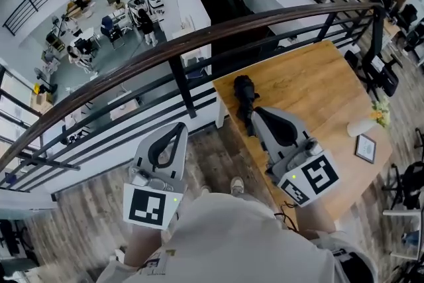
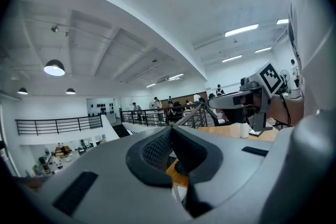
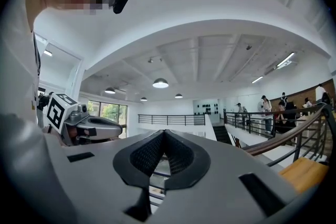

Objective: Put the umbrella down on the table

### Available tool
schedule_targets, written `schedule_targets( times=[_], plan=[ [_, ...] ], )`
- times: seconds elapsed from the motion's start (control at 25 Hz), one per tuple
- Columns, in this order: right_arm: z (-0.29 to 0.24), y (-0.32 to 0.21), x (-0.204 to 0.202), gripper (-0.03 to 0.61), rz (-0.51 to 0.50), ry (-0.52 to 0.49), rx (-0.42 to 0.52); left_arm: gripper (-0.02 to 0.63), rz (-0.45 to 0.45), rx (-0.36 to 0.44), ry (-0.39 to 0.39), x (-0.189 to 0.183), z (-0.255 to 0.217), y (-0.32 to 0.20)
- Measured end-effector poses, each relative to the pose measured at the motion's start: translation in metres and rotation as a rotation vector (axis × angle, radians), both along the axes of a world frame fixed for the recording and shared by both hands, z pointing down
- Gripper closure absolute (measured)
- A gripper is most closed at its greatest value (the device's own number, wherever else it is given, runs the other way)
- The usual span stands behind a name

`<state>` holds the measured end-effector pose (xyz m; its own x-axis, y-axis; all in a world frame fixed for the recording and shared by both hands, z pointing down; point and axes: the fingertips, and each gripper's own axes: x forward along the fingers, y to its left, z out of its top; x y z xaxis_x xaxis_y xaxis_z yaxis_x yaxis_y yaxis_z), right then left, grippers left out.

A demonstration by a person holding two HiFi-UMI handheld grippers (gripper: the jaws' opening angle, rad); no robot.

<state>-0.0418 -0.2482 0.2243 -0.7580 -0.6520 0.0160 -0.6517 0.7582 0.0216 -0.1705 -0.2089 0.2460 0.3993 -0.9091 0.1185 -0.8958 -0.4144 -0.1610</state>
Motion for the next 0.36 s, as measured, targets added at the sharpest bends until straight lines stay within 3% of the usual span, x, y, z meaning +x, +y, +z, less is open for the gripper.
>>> schedule_targets(
  times=[0.36],
  plan=[
    [-0.003, 0.011, -0.030, 0.551, -0.018, -0.014, 0.016, 0.597, -0.038, 0.014, -0.008, -0.037, -0.001, 0.014]
  ],
)
